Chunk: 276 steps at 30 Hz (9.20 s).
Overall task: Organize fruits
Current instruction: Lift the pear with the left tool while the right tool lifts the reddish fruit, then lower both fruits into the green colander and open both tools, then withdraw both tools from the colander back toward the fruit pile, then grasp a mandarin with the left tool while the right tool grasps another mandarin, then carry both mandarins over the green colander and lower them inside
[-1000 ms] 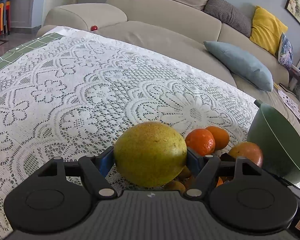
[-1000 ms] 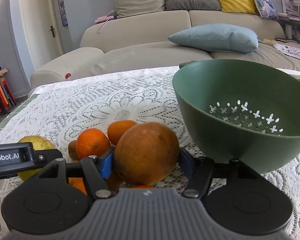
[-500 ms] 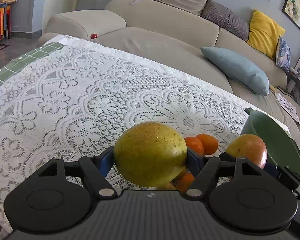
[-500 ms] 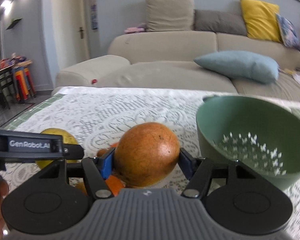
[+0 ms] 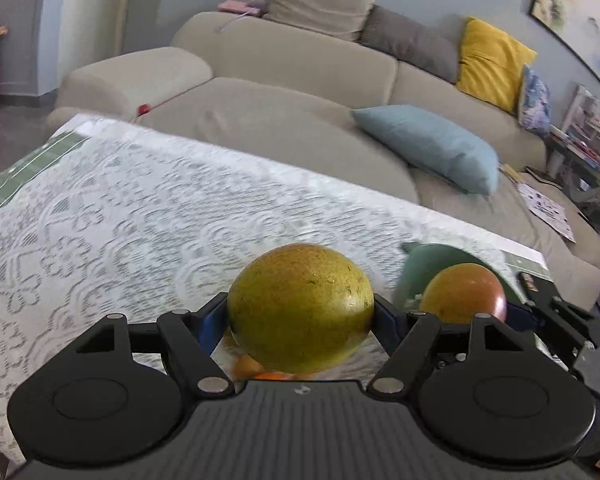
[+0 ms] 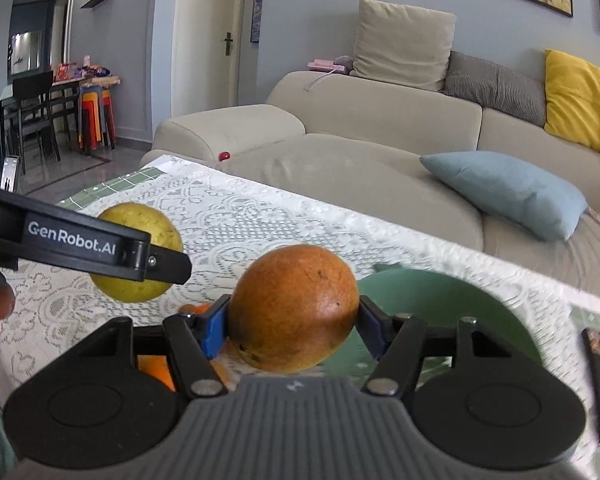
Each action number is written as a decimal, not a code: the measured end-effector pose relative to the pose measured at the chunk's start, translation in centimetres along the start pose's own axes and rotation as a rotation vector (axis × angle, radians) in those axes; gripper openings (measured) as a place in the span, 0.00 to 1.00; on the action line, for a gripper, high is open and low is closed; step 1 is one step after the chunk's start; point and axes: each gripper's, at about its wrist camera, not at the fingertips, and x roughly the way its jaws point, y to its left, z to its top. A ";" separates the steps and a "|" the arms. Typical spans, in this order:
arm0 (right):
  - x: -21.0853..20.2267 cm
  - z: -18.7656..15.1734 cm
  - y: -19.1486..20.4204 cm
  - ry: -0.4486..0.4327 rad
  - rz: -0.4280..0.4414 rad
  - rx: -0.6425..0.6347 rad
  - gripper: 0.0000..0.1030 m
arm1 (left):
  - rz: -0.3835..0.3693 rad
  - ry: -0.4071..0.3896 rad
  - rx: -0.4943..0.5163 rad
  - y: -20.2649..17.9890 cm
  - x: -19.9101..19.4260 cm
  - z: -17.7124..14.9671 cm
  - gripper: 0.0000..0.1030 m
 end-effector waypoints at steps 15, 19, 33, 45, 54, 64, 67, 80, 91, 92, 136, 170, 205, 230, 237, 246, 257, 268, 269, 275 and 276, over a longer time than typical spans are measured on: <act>1.3 0.5 -8.3 0.197 0.003 -0.158 0.61 | -0.101 0.138 0.042 -8.3 4.9 1.7 0.82; 2.0 0.1 -9.9 0.243 0.023 -0.176 0.61 | -0.106 0.192 0.054 -9.4 6.7 1.5 0.82; 6.5 -1.0 -11.8 0.391 0.118 -0.236 0.61 | -0.081 0.337 0.189 -12.5 10.5 1.1 0.82; 8.5 -2.3 -12.0 0.499 0.136 -0.273 0.61 | -0.050 0.423 0.319 -14.0 13.1 -0.2 0.82; 9.5 -2.5 -12.1 0.561 0.155 -0.287 0.61 | -0.033 0.447 0.347 -14.3 13.9 -0.5 0.82; 10.4 -1.9 -11.6 0.627 0.141 -0.327 0.61 | -0.027 0.439 0.347 -14.3 14.1 -0.5 0.82; 10.6 -1.7 -11.7 0.648 0.137 -0.320 0.61 | -0.030 0.430 0.345 -14.2 13.9 -0.4 0.82; 8.7 0.0 -11.7 0.632 0.123 -0.323 0.62 | -0.066 0.409 0.294 -13.5 12.5 0.3 0.81; 5.0 1.5 -10.6 0.497 0.083 -0.262 0.76 | -0.107 0.295 0.289 -11.6 7.7 0.9 0.81; 4.7 1.6 -10.3 0.480 0.078 -0.251 0.76 | -0.110 0.281 0.285 -11.3 7.1 0.9 0.81; 0.0 -7.3 3.9 0.044 0.025 0.210 0.56 | -0.161 0.070 0.127 5.7 -0.1 -6.9 0.65; 4.3 -9.2 3.1 0.118 0.113 0.297 0.40 | -0.080 0.096 0.271 2.7 3.8 -7.6 0.55; 3.3 -9.6 4.0 0.110 -0.005 0.078 0.40 | 0.057 0.130 0.498 -0.2 5.4 -8.3 0.51; 2.2 -9.0 3.9 0.083 -0.004 0.047 0.39 | 0.066 0.070 0.439 -0.1 3.4 -8.1 0.50; 0.7 -8.3 4.0 0.049 0.008 0.008 0.39 | 0.057 0.037 0.382 -0.3 1.7 -7.1 0.50; -1.7 -6.8 3.7 0.000 0.018 -0.064 0.39 | 0.028 0.034 0.322 -1.0 0.5 -5.7 0.50; -3.6 -4.1 2.0 -0.035 0.001 -0.171 0.39 | -0.021 0.016 0.279 -2.8 -0.2 -3.6 0.49; -3.2 -2.1 -1.6 -0.013 -0.061 -0.229 0.39 | -0.125 0.028 0.219 -6.5 1.2 -1.0 0.49; -3.1 -2.0 -1.9 -0.007 -0.068 -0.231 0.38 | -0.129 0.031 0.220 -6.9 1.4 -0.9 0.49; -2.1 -1.7 -4.5 0.050 -0.085 -0.221 0.38 | -0.163 0.070 0.220 -8.5 3.3 -0.3 0.49; -1.8 -1.6 -4.9 0.059 -0.089 -0.221 0.38 | -0.167 0.078 0.216 -8.7 3.7 -0.3 0.49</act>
